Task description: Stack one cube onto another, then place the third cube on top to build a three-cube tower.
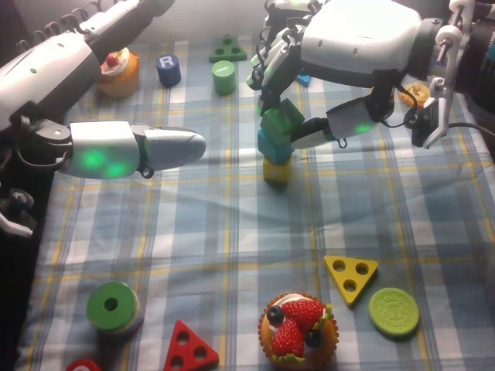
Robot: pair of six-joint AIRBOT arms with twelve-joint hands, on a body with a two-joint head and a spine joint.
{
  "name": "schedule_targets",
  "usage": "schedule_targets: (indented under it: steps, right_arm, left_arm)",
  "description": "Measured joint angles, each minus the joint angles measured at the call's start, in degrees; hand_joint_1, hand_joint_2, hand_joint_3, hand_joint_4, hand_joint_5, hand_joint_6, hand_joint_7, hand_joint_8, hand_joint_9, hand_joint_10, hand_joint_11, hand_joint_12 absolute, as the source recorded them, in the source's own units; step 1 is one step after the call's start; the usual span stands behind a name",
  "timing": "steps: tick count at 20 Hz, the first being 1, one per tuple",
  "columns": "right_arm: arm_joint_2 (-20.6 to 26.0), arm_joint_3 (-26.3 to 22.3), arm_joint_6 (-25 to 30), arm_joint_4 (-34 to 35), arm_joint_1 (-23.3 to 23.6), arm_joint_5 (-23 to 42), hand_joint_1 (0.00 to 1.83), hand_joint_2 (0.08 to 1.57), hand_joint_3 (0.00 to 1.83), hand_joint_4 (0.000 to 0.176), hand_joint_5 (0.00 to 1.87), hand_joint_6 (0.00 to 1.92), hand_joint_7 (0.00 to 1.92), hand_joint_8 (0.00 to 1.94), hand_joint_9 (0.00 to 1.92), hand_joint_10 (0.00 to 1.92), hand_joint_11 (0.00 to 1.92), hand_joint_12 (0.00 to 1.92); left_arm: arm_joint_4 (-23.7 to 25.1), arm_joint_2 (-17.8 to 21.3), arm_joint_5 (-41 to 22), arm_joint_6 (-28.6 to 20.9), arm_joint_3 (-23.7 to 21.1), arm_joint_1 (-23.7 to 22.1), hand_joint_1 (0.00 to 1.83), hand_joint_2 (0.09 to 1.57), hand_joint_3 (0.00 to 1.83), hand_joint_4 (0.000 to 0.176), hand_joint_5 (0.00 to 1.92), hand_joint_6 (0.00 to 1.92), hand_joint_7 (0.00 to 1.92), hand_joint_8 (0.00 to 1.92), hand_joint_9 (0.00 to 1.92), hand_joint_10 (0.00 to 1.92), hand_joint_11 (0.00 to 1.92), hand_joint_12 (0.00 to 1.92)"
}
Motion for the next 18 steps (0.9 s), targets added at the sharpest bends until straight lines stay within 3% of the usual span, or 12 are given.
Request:
schedule_targets:
  steps: [1,2,6,10,13,14,16,18]
  right_arm:
    - [0.1,0.0,0.0,0.0,0.0,0.0,1.15,0.97,0.00,0.000,0.93,0.12,0.73,0.01,0.60,0.00,0.00,1.19]
    - [0.1,0.0,0.0,-0.1,0.0,-0.1,1.16,0.96,0.00,0.000,0.91,0.05,0.71,0.00,0.58,0.00,0.00,1.14]
    - [0.2,0.0,0.0,-0.5,0.0,-0.5,1.13,0.95,0.00,0.000,0.85,0.00,0.63,0.00,0.49,0.01,0.00,0.95]
    - [0.4,0.0,0.0,-0.5,0.0,-0.4,1.14,0.94,0.00,0.000,0.82,0.00,0.65,0.00,0.51,0.01,0.00,0.94]
    - [0.5,-0.4,0.0,-0.7,0.0,-0.5,1.10,0.94,0.00,0.000,0.57,0.00,0.49,0.00,0.42,0.00,0.00,0.87]
    - [0.6,-0.9,0.0,-0.6,0.0,-0.6,1.08,0.94,0.00,0.011,0.48,0.00,0.41,0.00,0.36,0.00,0.00,0.81]
    - [2.2,-2.5,0.0,-1.0,0.0,-0.1,1.03,0.91,0.00,0.004,0.30,0.00,0.34,0.00,0.36,0.00,0.00,0.62]
    - [5.1,-3.8,0.0,1.2,0.0,2.3,0.81,0.94,0.01,0.015,0.19,0.00,0.25,0.00,0.26,0.00,0.00,0.43]
  left_arm:
    - [0.0,0.0,0.0,0.0,0.0,0.0,0.63,0.86,0.00,0.176,0.01,0.00,0.02,0.00,0.03,0.00,0.05,0.06]
    - [0.0,0.0,0.0,0.0,0.0,0.0,0.62,0.86,0.00,0.176,0.00,0.00,0.02,0.00,0.03,0.00,0.04,0.06]
    - [0.1,-0.4,0.2,0.0,0.0,0.0,0.65,0.85,0.00,0.176,0.00,0.00,0.03,0.01,0.04,0.01,0.06,0.08]
    - [0.0,-0.4,0.2,0.0,0.0,0.0,0.65,0.86,0.00,0.176,0.00,0.00,0.03,0.00,0.03,0.00,0.04,0.07]
    - [0.0,-0.4,0.2,0.0,0.0,0.0,0.69,0.82,0.00,0.176,0.01,0.00,0.03,0.00,0.03,0.00,0.05,0.08]
    - [0.0,-0.4,0.1,0.0,0.0,-0.1,0.68,0.82,0.00,0.176,0.01,0.00,0.03,0.00,0.03,0.00,0.05,0.08]
    - [0.0,-0.3,-0.5,0.0,0.0,-0.1,0.62,0.82,0.00,0.176,0.02,0.00,0.04,0.00,0.03,0.00,0.00,0.04]
    - [1.2,0.3,-1.3,-3.7,-0.2,-0.1,0.63,0.80,0.00,0.176,0.05,0.01,0.01,0.00,0.00,0.00,0.00,0.00]
